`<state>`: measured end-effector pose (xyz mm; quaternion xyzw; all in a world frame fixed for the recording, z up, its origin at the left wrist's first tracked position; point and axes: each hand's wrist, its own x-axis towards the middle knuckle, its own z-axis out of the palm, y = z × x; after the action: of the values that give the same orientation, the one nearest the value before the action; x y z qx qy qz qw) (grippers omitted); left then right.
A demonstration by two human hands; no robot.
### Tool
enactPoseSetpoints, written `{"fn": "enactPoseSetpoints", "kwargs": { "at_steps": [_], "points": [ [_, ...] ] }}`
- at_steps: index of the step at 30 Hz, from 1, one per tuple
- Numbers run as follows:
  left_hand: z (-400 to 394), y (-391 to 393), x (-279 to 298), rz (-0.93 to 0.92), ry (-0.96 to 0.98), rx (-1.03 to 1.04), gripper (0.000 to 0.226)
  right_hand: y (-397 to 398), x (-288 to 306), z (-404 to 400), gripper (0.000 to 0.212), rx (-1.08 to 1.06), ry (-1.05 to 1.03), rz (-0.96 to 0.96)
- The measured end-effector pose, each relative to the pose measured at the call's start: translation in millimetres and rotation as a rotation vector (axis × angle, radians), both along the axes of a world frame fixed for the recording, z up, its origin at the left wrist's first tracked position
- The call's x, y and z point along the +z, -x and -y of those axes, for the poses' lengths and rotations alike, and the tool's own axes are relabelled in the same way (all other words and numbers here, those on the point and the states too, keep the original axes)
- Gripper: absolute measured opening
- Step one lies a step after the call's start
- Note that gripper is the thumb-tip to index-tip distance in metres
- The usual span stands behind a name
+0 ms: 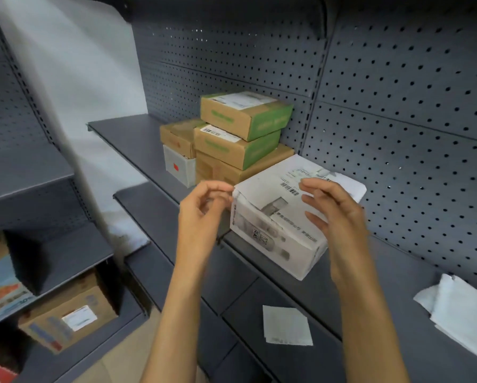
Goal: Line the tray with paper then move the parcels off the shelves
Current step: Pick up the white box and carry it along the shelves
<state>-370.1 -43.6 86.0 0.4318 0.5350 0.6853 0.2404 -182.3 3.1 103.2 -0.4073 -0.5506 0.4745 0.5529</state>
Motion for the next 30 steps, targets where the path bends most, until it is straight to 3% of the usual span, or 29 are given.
{"fn": "enactPoseSetpoints", "kwargs": {
  "at_steps": [7,13,16,18,30],
  "points": [
    [-40.5,43.7,-9.8,-0.066,0.095,-0.194,0.018,34.0,-6.2,-10.0,0.028,-0.186,0.041,-0.023],
    [-73.8,45.1,-32.2,-0.054,0.181,-0.389,0.038,33.7,-25.2,-9.3,0.030,-0.380,0.092,0.004],
    [-85.1,40.4,-46.7,-0.007,0.191,-0.426,0.048,32.1,-43.9,-6.7,0.042,-0.411,0.121,0.087],
    [-89.9,37.5,-53.0,0.009,0.191,-0.418,0.050,31.6,-56.4,-6.3,0.049,-0.403,0.142,0.036],
    [-95.7,36.1,-49.0,0.151,0.236,-0.379,0.008,39.8,-68.7,0.5,0.050,-0.465,0.232,-0.016]
  ]
}}
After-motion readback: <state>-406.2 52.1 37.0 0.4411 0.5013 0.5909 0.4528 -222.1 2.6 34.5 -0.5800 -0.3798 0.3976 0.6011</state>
